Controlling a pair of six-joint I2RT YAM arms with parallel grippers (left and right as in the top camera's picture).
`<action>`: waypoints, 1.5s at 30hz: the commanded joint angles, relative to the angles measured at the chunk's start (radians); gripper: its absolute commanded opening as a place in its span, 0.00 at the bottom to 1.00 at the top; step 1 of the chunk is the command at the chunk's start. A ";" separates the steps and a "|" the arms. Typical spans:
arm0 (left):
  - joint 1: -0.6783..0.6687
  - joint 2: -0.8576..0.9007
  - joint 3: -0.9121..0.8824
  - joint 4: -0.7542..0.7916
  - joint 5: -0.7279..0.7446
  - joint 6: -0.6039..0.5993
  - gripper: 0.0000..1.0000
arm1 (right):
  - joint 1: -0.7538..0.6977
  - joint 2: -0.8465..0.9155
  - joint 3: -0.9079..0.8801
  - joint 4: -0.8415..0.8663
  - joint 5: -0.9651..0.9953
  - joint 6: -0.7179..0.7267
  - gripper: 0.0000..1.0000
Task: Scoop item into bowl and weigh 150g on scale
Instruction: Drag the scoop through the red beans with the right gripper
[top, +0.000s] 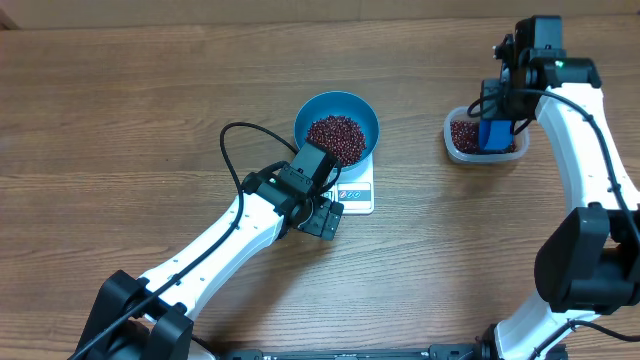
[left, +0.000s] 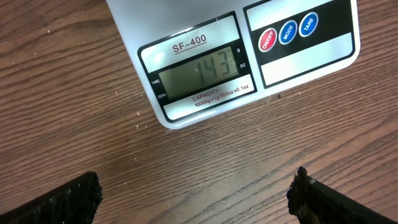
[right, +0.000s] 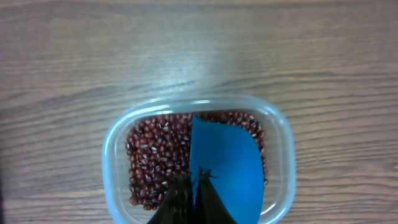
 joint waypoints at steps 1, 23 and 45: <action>-0.007 -0.007 -0.005 0.003 -0.013 0.020 0.99 | 0.001 -0.012 -0.035 0.030 -0.055 0.000 0.04; -0.006 -0.007 -0.005 0.003 -0.013 0.020 1.00 | -0.011 -0.012 -0.026 0.028 -0.258 0.010 0.04; -0.006 -0.007 -0.005 0.003 -0.013 0.020 0.99 | -0.149 -0.014 0.102 -0.051 -0.307 0.049 0.04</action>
